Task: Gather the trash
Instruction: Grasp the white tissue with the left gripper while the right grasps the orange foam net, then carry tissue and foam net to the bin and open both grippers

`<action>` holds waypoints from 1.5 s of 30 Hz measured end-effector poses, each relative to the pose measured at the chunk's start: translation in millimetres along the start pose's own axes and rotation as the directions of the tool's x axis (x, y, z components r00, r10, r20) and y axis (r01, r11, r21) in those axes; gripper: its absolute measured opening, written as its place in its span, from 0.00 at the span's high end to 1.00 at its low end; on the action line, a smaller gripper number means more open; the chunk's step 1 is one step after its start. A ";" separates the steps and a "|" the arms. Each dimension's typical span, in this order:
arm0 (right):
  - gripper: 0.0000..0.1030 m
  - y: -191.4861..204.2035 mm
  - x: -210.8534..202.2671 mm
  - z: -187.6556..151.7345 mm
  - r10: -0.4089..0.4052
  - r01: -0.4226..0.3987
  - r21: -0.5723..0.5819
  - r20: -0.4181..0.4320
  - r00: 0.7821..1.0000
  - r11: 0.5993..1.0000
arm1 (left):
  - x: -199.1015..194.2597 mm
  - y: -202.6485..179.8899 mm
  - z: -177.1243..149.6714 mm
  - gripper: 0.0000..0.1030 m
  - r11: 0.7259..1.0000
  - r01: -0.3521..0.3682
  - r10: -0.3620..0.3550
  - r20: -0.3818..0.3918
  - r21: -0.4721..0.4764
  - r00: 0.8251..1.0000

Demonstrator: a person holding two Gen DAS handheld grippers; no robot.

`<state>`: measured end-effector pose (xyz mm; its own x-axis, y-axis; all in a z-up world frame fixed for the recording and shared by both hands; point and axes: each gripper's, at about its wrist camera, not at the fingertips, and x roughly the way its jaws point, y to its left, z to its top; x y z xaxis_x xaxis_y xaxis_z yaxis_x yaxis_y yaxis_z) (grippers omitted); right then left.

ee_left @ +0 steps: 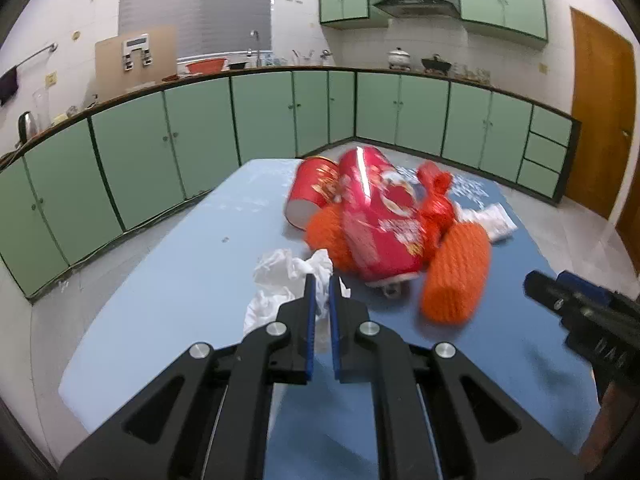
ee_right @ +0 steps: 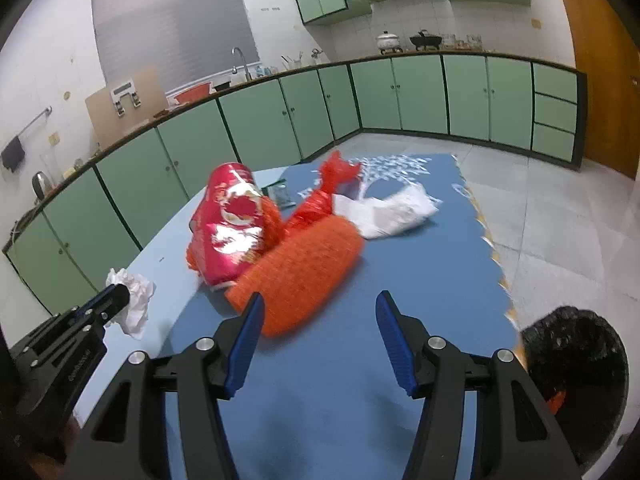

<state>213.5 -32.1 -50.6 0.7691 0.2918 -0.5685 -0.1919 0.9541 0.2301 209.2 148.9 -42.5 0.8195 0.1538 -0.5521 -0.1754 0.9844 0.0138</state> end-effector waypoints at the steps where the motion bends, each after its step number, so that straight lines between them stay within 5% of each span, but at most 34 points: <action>1: 0.45 7.7 4.0 1.9 -0.005 0.005 -0.009 0.010 1.000 1.000 | 2.3 2.2 3.4 0.94 1.000 -0.002 0.002 0.007 -0.002 1.000; 16: 0.42 47.8 51.6 1.0 -0.072 0.071 -0.042 -0.045 0.996 0.997 | 38.3 26.0 10.4 0.94 0.999 0.044 -0.044 -0.009 -0.012 0.999; 23: 0.88 42.8 62.4 -5.2 -0.060 0.057 -0.038 -0.085 0.995 0.998 | 48.4 27.9 1.7 0.94 0.999 0.052 -0.052 -0.036 -0.001 0.998; 37: 0.90 21.7 17.4 -6.5 -0.051 0.051 -0.015 -0.009 0.999 0.999 | 38.2 -2.4 -2.8 0.94 0.993 0.110 -0.109 -0.038 0.033 0.993; 45: 0.90 -26.7 -32.8 -4.4 -0.122 0.121 0.023 0.069 0.990 0.992 | 22.3 -47.9 -6.8 0.94 0.980 0.190 -0.188 -0.037 0.067 0.982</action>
<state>190.7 -66.9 -41.6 0.8270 0.1677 -0.5366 -0.0834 0.9805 0.1778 232.1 104.6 -61.2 0.8169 -0.0370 -0.5756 0.0203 0.9992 -0.0355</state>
